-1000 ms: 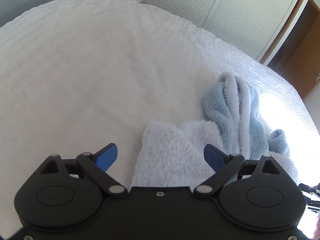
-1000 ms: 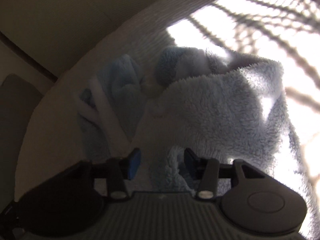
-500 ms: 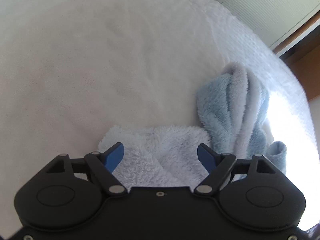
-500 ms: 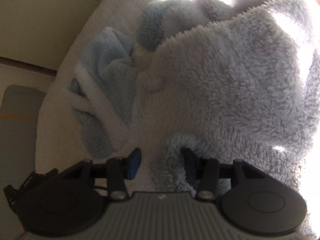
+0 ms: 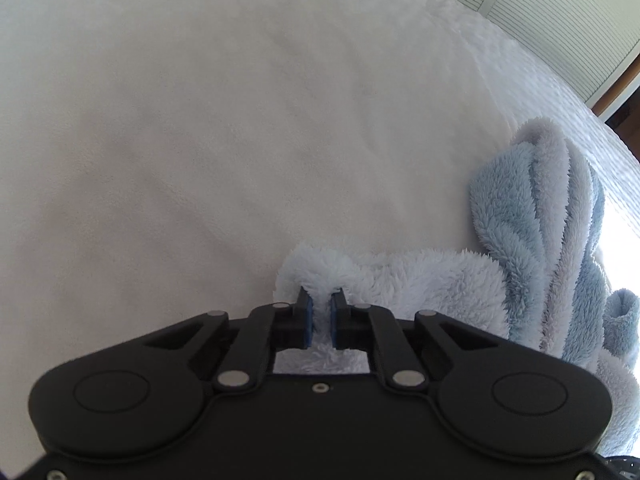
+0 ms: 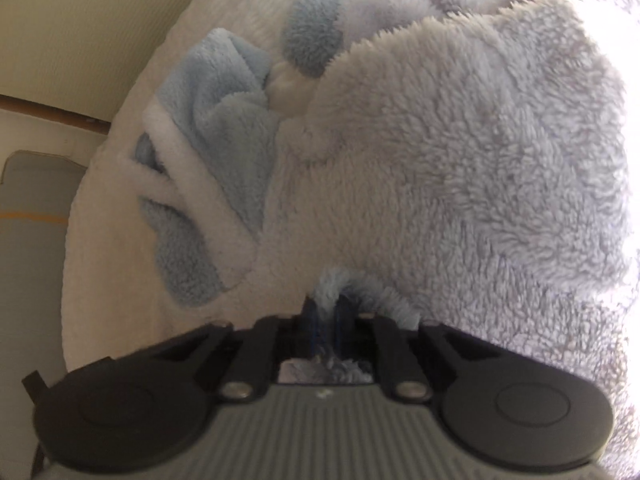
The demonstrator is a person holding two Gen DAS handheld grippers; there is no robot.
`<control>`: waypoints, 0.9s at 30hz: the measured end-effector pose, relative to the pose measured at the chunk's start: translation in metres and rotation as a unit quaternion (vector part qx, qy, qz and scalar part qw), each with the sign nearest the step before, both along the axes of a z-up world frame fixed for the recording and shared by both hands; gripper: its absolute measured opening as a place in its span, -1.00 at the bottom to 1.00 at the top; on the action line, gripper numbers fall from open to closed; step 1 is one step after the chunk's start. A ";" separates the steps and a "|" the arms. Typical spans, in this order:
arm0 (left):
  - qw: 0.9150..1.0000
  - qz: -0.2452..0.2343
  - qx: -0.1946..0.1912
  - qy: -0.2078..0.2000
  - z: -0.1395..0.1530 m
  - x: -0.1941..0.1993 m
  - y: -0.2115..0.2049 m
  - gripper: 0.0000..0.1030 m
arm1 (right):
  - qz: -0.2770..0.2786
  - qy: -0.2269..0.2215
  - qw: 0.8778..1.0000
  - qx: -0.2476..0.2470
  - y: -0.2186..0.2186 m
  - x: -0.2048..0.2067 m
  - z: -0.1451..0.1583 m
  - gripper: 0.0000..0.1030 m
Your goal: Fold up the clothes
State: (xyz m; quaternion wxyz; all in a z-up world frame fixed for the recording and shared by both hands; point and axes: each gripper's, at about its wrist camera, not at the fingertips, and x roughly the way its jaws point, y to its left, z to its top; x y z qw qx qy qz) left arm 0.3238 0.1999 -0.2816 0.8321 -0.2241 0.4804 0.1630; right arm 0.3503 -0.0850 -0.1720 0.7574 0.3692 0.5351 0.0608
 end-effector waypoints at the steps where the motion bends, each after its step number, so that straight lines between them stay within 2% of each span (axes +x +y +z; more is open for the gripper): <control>1: 1.000 0.015 0.005 -0.007 0.003 -0.002 0.006 -0.87 | 0.004 -0.025 1.000 -0.010 0.001 -0.003 0.008 -0.86; 4: 0.998 0.056 0.008 -0.012 0.003 -0.002 0.023 -0.87 | -0.010 -0.118 0.991 -0.056 -0.009 -0.015 0.030 -0.88; 8: 0.998 0.060 0.013 -0.020 -0.001 -0.001 0.028 -0.87 | -0.007 -0.102 0.988 -0.114 -0.018 -0.013 0.022 -0.89; 11: 0.998 0.048 0.023 -0.016 -0.002 0.001 0.026 -0.87 | -0.007 -0.108 0.987 -0.117 -0.013 -0.013 0.022 -0.89; 12: 0.999 0.043 0.021 -0.010 -0.003 0.002 0.026 -0.82 | -0.003 -0.112 0.986 -0.121 -0.013 -0.015 0.025 -0.84; 13: 0.999 0.036 0.021 -0.005 -0.003 0.003 0.026 -0.67 | 0.001 -0.115 0.986 -0.124 -0.013 -0.017 0.028 -0.75; 14: 0.999 0.024 0.026 0.001 0.000 0.005 0.025 -0.53 | 0.005 -0.118 0.985 -0.128 -0.013 -0.019 0.031 -0.40; 15: 0.999 0.011 0.031 0.003 0.004 0.006 0.024 -0.14 | 0.009 -0.122 0.984 -0.131 -0.013 -0.021 0.034 -0.03; 16: 0.999 -0.007 0.038 -0.009 0.011 0.004 0.022 0.19 | 0.013 -0.125 0.983 -0.135 -0.013 -0.023 0.037 0.08; 17: 0.999 -0.026 0.043 -0.019 0.018 0.001 0.021 0.26 | 0.017 -0.129 0.982 -0.138 -0.012 -0.024 0.040 0.11; 20: 0.996 -0.072 0.035 -0.043 0.045 -0.018 0.024 0.27 | 0.031 -0.139 0.979 -0.148 -0.012 -0.030 0.050 0.11; 23: 0.992 -0.088 0.030 -0.085 0.082 -0.067 0.023 0.29 | 0.119 -0.145 0.968 -0.166 -0.006 -0.051 0.053 0.11; 25: 0.989 -0.112 0.045 -0.090 0.094 -0.099 0.016 0.36 | 0.176 -0.138 0.957 -0.185 0.002 -0.063 0.048 0.11; 27: 0.988 -0.130 0.047 -0.066 0.092 -0.130 0.010 0.42 | 0.211 -0.128 0.949 -0.198 0.010 -0.070 0.038 0.11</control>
